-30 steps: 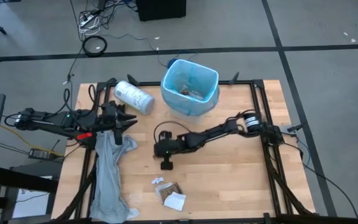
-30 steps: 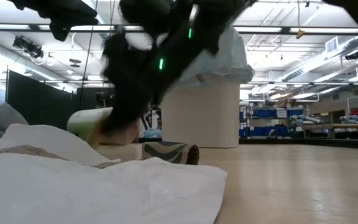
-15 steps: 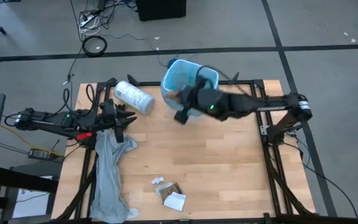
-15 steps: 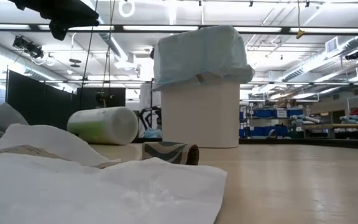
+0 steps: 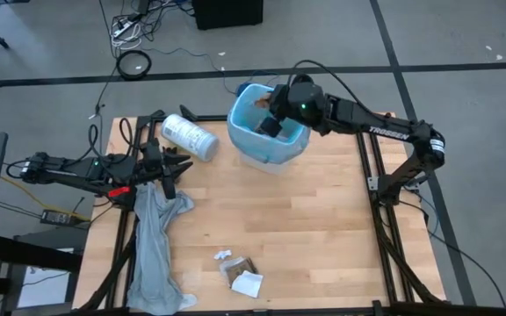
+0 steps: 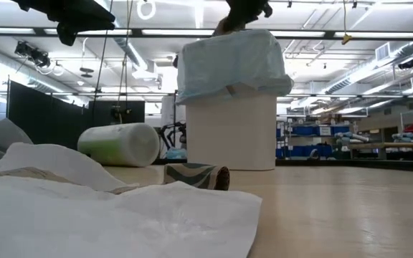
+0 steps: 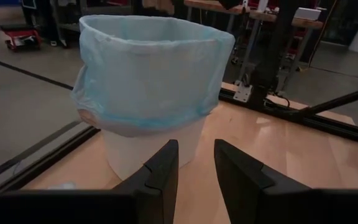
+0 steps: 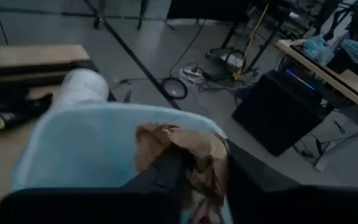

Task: Place trash/remove bag and relplace
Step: Put the brown napkin into the trash bin

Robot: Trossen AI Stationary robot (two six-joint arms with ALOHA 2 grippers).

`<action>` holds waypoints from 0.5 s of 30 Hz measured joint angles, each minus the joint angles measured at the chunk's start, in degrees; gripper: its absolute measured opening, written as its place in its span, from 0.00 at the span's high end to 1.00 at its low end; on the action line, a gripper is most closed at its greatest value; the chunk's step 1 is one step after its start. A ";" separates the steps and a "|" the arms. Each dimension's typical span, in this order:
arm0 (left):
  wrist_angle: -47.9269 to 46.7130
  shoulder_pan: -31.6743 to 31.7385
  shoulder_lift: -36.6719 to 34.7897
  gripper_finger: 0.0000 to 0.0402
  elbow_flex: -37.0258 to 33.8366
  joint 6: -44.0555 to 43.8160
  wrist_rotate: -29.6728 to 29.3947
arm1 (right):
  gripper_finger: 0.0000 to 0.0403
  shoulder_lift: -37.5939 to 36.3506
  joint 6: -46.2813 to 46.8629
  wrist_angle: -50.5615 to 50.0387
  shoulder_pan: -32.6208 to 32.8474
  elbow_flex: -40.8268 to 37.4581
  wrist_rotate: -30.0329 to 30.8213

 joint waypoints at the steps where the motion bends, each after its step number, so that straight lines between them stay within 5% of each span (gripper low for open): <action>1: 0.01 0.00 0.00 0.72 0.00 0.00 0.00 | 0.74 0.08 -0.21 -0.38 -0.01 0.00 0.02; 10: -0.10 0.00 0.00 0.72 0.00 0.09 0.00 | 0.32 0.20 0.07 -1.04 0.38 0.03 -0.05; 15: -0.18 0.00 0.00 0.72 0.00 0.15 -0.08 | 0.21 0.20 0.23 -6.30 2.43 0.09 0.75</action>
